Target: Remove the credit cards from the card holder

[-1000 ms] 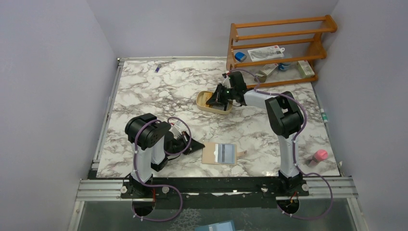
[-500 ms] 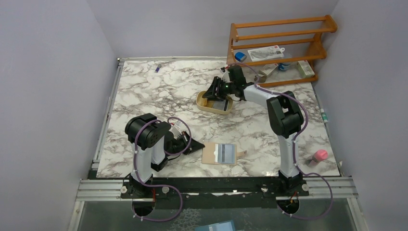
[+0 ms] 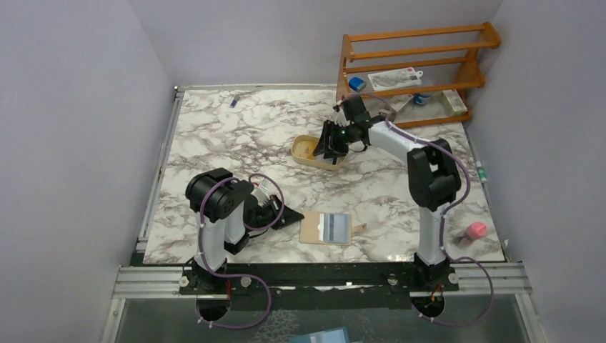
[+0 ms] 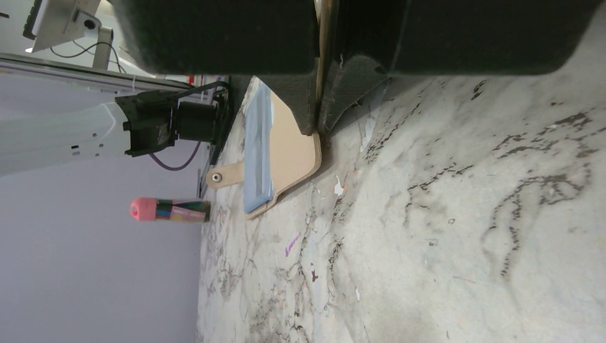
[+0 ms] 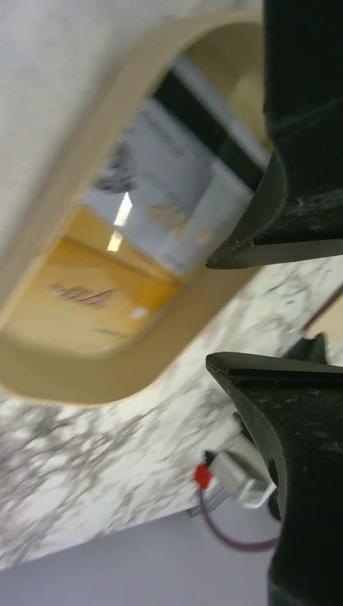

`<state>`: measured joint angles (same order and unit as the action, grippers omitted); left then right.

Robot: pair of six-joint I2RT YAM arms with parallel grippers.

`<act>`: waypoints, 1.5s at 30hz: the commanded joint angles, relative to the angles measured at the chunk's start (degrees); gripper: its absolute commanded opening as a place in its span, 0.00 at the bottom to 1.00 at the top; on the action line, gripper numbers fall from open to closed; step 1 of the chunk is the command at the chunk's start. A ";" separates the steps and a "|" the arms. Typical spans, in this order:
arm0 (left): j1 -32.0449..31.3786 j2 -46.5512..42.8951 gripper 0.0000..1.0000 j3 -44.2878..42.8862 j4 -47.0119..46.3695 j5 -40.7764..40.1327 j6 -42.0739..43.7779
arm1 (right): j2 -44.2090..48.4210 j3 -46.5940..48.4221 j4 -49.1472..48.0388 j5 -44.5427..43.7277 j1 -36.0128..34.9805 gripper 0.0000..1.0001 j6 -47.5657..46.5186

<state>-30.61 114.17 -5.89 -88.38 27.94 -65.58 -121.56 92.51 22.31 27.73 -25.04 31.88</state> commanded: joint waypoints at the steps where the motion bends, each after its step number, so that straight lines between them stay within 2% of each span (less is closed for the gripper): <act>1: 1.42 2.20 0.00 1.75 -14.24 -3.81 5.24 | 14.93 -11.37 2.56 -0.88 -0.42 0.52 -4.96; 4: 1.61 1.86 0.00 1.85 -14.21 -3.65 4.99 | 24.47 -20.31 1.84 -0.61 -1.61 0.55 -5.33; 9: 1.90 0.61 0.00 2.09 -13.92 -4.12 4.54 | 39.41 -35.52 0.14 -2.78 -2.71 0.69 -3.27; 14: 2.06 0.15 0.00 1.99 -12.57 -5.00 4.89 | 50.49 -49.98 -0.50 -7.19 -2.82 0.71 -0.46; 20: 2.13 1.00 0.00 1.67 -13.04 -4.77 4.55 | 57.78 -59.46 -1.39 -15.40 -2.79 0.74 -0.94; 24: 2.13 0.50 0.00 1.74 -12.39 -4.65 4.71 | 57.88 -61.49 -3.75 -15.75 -2.74 0.76 -1.29; 27: 2.13 -0.10 0.00 1.84 -11.89 -4.74 4.74 | 56.19 -63.43 -6.74 -12.76 -2.74 0.73 -0.72; 32: 2.13 -0.46 0.00 2.11 -11.71 -5.05 4.85 | 56.23 -68.32 -13.82 -7.27 -2.74 0.62 2.35; 45: 2.13 0.59 0.00 1.94 -12.58 -4.83 4.54 | 55.94 -76.29 -24.42 -2.41 -2.74 0.45 6.33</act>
<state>-28.97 112.99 -5.08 -88.31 26.94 -64.01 -64.20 18.13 1.48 23.35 -27.75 37.01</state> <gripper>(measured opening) 0.008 0.477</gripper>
